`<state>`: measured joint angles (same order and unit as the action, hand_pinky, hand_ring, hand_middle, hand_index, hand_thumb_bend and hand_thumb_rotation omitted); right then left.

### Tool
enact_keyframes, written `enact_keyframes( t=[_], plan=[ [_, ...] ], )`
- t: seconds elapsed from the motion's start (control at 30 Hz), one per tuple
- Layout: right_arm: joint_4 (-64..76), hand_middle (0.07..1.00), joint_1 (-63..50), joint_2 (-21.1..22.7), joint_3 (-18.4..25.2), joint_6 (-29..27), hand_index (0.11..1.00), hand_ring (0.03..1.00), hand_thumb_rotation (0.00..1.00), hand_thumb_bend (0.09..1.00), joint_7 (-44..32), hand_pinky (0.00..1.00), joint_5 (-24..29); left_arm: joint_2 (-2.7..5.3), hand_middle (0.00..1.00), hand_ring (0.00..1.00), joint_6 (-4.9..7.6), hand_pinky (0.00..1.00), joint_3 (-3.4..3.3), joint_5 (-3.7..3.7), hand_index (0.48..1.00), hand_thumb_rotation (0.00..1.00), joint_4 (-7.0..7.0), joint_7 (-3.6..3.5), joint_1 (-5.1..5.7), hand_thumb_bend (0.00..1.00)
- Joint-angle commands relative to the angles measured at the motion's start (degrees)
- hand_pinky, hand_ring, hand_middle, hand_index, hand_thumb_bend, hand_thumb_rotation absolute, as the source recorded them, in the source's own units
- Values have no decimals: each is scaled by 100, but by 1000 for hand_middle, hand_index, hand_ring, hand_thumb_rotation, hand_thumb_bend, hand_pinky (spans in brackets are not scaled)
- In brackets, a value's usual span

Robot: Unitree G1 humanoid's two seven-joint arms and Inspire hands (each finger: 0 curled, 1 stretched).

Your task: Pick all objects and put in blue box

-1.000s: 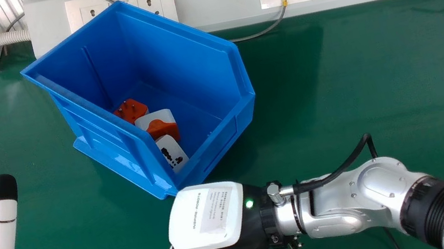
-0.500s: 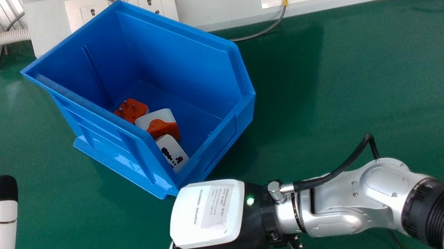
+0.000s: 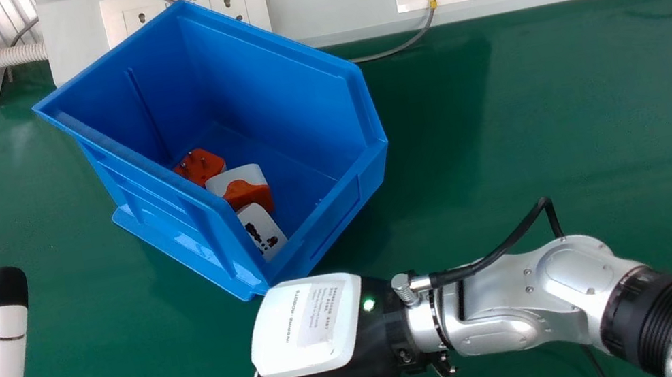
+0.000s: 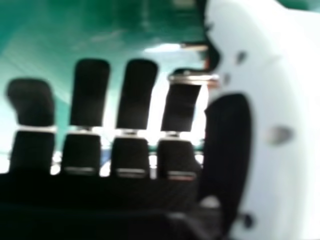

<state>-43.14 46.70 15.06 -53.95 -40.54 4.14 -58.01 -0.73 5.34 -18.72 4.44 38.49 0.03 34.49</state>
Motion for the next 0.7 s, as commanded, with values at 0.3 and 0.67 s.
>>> enact_keyframes(
  t=[0.3, 0.67],
  plan=[
    [127, 568, -353, -50, -223, -91, 460, 566, 23, 512, -169, 483, -184, -11, 999, 1000, 70, 950, 5, 12, 1000, 856, 124, 14, 14, 688],
    [143, 734, -333, -74, -150, -69, 660, 702, 11, 655, -432, 556, -83, -27, 999, 1000, 49, 952, 9, 8, 1000, 855, 116, 11, 0, 685]
  ],
)
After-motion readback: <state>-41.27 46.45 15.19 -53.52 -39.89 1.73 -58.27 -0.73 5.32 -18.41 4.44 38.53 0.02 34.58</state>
